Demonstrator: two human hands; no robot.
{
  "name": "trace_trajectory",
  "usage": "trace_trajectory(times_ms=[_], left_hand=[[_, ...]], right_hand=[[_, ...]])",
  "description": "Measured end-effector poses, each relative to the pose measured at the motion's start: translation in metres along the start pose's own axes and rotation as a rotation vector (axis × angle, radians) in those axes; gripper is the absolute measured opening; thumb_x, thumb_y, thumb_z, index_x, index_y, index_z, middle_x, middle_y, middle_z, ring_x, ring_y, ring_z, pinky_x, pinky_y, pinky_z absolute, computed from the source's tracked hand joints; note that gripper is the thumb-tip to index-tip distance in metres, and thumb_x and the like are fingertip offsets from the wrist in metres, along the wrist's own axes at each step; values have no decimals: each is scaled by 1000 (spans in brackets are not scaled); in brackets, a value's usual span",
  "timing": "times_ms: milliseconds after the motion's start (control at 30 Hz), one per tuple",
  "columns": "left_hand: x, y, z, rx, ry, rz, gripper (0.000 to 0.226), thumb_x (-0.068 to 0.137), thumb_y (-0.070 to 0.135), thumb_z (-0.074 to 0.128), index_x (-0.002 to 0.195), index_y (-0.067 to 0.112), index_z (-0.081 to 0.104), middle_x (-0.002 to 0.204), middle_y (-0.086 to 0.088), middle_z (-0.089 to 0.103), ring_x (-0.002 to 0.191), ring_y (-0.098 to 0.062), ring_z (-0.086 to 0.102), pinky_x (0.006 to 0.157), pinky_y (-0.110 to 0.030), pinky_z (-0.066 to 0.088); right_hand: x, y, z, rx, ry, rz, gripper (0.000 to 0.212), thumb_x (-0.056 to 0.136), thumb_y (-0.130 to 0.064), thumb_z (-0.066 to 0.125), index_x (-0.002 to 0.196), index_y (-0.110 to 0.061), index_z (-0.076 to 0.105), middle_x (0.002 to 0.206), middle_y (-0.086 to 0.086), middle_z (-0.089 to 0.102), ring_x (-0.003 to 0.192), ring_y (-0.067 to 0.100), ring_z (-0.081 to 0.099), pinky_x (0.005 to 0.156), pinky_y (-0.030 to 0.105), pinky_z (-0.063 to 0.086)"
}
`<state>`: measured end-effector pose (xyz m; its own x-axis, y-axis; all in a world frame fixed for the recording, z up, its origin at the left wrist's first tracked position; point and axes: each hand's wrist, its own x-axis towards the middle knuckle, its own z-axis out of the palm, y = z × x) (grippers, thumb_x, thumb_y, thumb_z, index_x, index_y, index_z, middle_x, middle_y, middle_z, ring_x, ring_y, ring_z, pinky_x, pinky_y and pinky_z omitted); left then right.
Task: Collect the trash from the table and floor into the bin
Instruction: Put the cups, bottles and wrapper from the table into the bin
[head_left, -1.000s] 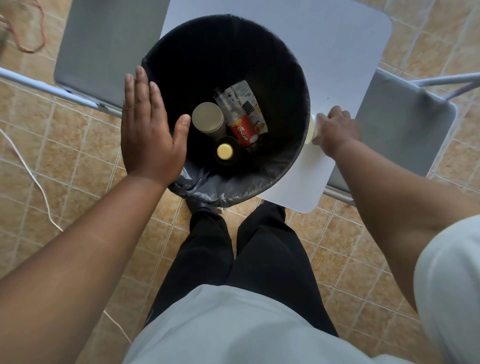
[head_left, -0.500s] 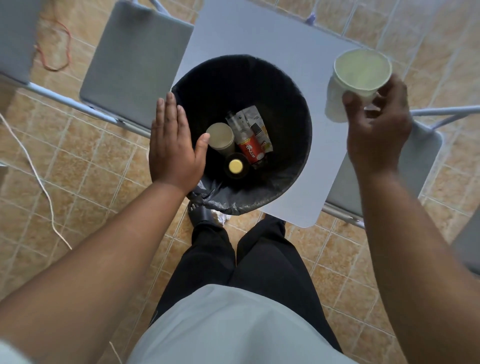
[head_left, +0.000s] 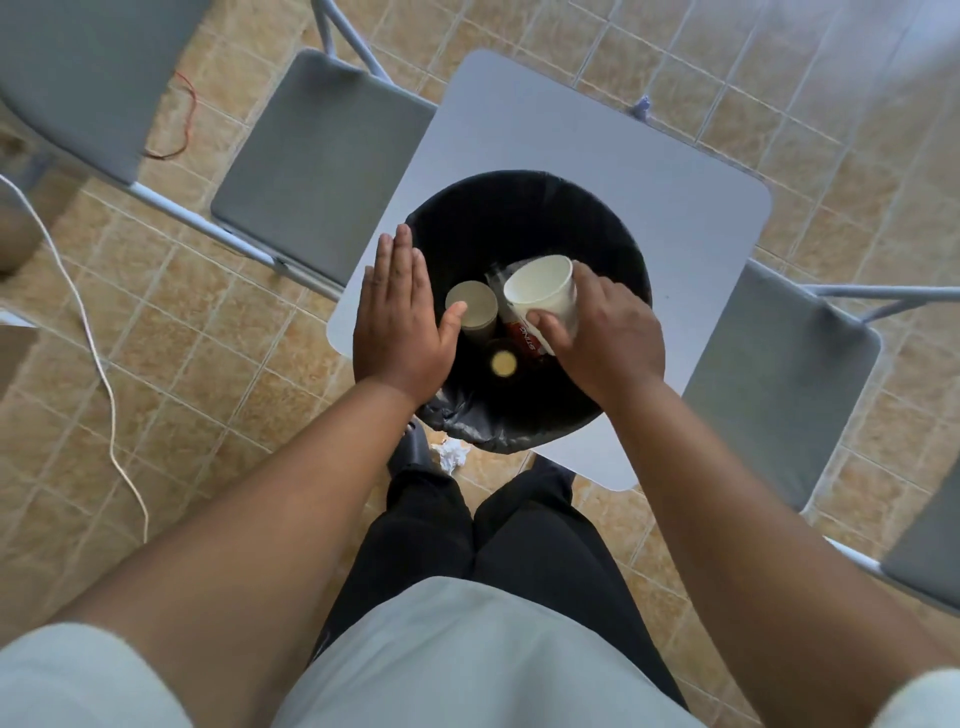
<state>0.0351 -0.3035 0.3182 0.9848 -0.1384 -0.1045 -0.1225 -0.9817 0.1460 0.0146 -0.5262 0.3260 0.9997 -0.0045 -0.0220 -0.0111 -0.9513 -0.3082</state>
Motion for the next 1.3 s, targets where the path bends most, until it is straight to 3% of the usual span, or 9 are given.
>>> trace_trajectory(times_ms=[167, 333, 500, 633, 800, 900, 1000, 1167, 1300], left_hand=[[-3, -1, 0, 2, 3, -4, 73, 100, 49, 31, 153, 0, 22, 165, -13, 8, 153, -27, 3, 123, -41, 10], [-1, -3, -1, -4, -6, -8, 73, 99, 50, 28, 154, 1, 22, 165, -13, 7, 153, -27, 3, 123, -42, 11], [-2, -4, 1, -5, -10, -15, 73, 99, 50, 28, 154, 1, 21, 165, -13, 7, 153, -27, 3, 123, -42, 12], [0, -2, 1, -15, -24, -11, 73, 100, 49, 30, 154, 1, 20, 165, -13, 7, 153, -26, 2, 123, -41, 11], [0, -2, -1, -27, -43, -16, 73, 99, 48, 32, 154, 1, 21, 165, -12, 8, 153, -26, 3, 123, -40, 11], [1, -4, -5, -11, -74, -16, 73, 100, 48, 32, 154, 0, 18, 165, -12, 6, 153, -26, 1, 124, -37, 8], [5, -6, -12, -38, -112, -15, 72, 101, 44, 38, 154, 1, 16, 166, -9, 3, 153, -23, -1, 122, -32, 6], [8, -15, -27, -214, -34, -48, 58, 96, 10, 51, 149, -2, 33, 160, -15, 27, 146, -29, 29, 117, -34, 28], [3, -29, -34, -364, -27, -156, 50, 94, 6, 51, 143, 2, 44, 136, -20, 52, 119, -37, 54, 98, -43, 47]], right_hand=[[0, 0, 7, -120, -11, 13, 74, 90, -64, 49, 136, -6, 50, 108, 11, 69, 94, 31, 63, 78, 40, 50], [1, -3, 6, -107, -21, 28, 81, 90, -65, 52, 141, -3, 47, 124, 15, 66, 107, 34, 63, 88, 42, 52], [-3, -6, 3, -28, 28, -27, 62, 93, -52, 56, 135, -5, 55, 123, 13, 67, 111, 31, 61, 92, 42, 53], [-4, 0, 3, 158, 224, -33, 46, 94, -30, 61, 130, -1, 58, 124, 17, 63, 122, 31, 55, 103, 41, 48], [-5, 4, -7, 385, 318, 135, 52, 91, -19, 62, 138, 0, 49, 137, 19, 52, 136, 32, 42, 115, 35, 34], [-6, 13, -13, 458, 238, 304, 54, 94, -19, 59, 144, -4, 42, 143, 14, 48, 135, 26, 43, 115, 29, 33], [-9, 26, -13, 512, 135, 372, 52, 96, -15, 56, 146, -7, 42, 141, 11, 52, 131, 25, 49, 111, 36, 40], [-12, 34, -18, 465, 54, 365, 48, 95, -10, 51, 143, -14, 48, 128, 10, 62, 114, 26, 59, 99, 31, 44], [-12, 26, -23, 380, 63, 421, 47, 94, -6, 51, 139, -17, 53, 115, 16, 59, 101, 27, 59, 86, 16, 34]])
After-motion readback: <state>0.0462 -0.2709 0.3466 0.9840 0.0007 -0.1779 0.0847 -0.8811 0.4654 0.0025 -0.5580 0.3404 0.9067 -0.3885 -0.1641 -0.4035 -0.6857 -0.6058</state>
